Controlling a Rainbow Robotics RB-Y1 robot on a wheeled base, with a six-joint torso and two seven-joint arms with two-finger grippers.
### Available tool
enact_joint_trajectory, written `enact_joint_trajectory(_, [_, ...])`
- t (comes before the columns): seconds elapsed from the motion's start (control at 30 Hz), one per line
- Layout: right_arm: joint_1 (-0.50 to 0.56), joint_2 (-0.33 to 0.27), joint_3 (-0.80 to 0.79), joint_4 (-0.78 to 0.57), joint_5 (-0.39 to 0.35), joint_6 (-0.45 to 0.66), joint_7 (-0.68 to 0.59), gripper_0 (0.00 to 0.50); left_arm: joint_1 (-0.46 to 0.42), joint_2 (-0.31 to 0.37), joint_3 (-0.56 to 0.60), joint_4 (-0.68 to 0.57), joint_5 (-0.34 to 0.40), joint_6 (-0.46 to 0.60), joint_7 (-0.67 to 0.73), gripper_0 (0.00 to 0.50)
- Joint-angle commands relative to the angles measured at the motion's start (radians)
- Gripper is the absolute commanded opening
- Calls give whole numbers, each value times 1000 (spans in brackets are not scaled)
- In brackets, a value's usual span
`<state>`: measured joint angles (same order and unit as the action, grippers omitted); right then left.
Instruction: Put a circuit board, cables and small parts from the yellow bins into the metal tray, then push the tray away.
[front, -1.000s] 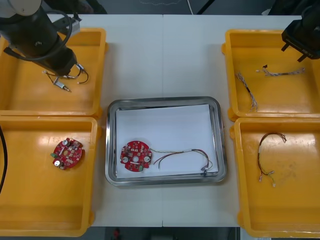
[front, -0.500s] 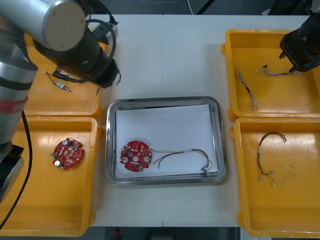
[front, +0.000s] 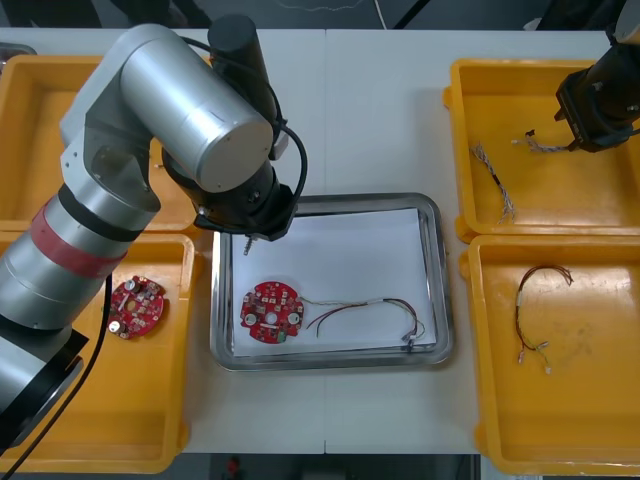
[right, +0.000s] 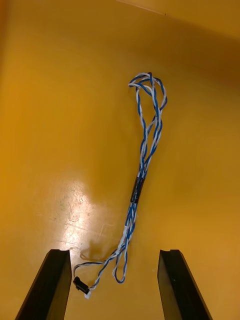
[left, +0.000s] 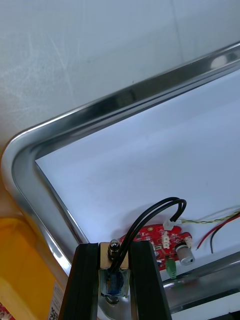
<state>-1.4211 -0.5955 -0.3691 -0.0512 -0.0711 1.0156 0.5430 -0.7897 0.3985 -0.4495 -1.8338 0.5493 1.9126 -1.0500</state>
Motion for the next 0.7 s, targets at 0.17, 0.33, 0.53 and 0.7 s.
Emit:
enact_joint_trajectory(0.17, [34, -36, -19, -13, -9, -61, -35, 500, 12, -18, -74, 76, -42, -95, -38, 0])
enact_joint_trajectory(0.33, [67, -36, -19, -15, -19, -86, -37, 500, 12, -18, -98, 126, -69, -162, -47, 0])
enact_joint_trajectory(0.53, [94, -35, -36, -19, -41, -94, -52, 500, 14, -18, -115, 177, -78, -216, -56, 0])
enact_joint_trajectory(0.7, [111, -35, -39, -21, -101, -109, -63, 500, 14, -18, -130, 202, -88, -237, -56, 0])
